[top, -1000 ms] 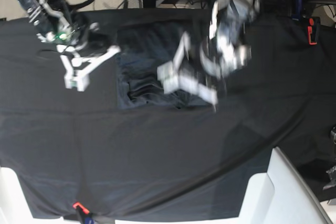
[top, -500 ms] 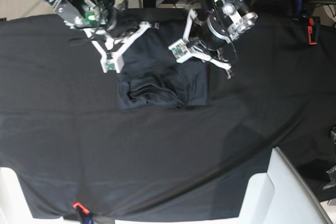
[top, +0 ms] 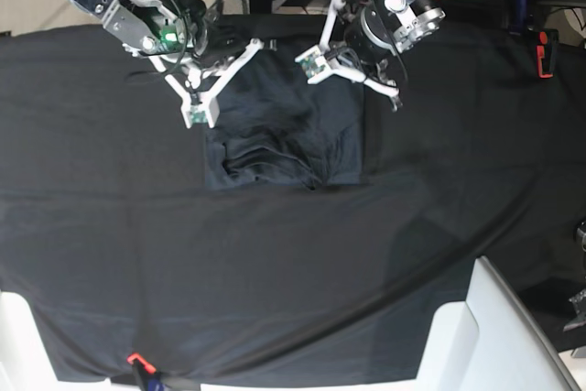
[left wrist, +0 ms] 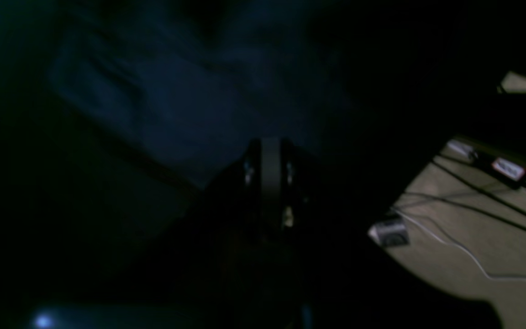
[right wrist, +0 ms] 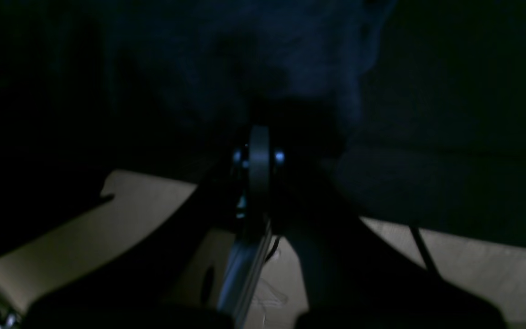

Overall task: Fold the T-shirt properly
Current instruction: 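Lift both grippers above the shirt's collar edge and hold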

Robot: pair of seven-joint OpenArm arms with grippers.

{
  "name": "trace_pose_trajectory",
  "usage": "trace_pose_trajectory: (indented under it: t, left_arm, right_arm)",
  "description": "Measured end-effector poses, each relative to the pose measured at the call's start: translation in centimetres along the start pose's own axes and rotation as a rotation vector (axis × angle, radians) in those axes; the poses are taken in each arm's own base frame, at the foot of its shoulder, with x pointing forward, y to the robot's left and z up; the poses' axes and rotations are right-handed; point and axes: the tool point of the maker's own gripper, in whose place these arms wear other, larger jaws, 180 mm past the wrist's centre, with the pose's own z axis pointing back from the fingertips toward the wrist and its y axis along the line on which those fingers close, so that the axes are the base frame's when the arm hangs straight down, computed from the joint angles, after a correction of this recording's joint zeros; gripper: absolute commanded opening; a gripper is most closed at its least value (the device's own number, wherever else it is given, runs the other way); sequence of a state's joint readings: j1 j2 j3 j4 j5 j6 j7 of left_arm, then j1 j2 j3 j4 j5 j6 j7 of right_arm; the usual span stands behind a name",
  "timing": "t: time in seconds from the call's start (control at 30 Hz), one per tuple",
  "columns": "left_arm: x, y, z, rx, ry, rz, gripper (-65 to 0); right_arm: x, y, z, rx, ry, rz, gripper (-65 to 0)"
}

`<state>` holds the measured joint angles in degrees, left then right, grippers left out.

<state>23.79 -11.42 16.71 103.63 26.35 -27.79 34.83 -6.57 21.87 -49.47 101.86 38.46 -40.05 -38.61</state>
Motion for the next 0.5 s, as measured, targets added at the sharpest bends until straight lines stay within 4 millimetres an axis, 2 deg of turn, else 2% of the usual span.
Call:
trace_pose_trajectory:
  t: [0.13, 0.27, 0.5]
  left_arm:
    - [-1.5, -1.1, -0.7, -0.033, 0.042, 0.006, -65.0]
    - [-2.0, -1.3, -1.0, -0.041, 0.048, 0.007, -65.0]
    - [-2.7, -1.0, -0.8, -0.040, 0.058, -0.008, -65.0]
  right_arm:
    - [-0.5, -1.5, -1.2, -0.049, -0.002, -0.003, -64.8]
    - [-2.6, -4.2, -2.7, -0.132, 0.015, -0.010, -64.8]
    - [-2.5, -4.9, -3.2, -0.153, -0.021, 0.003, -64.8]
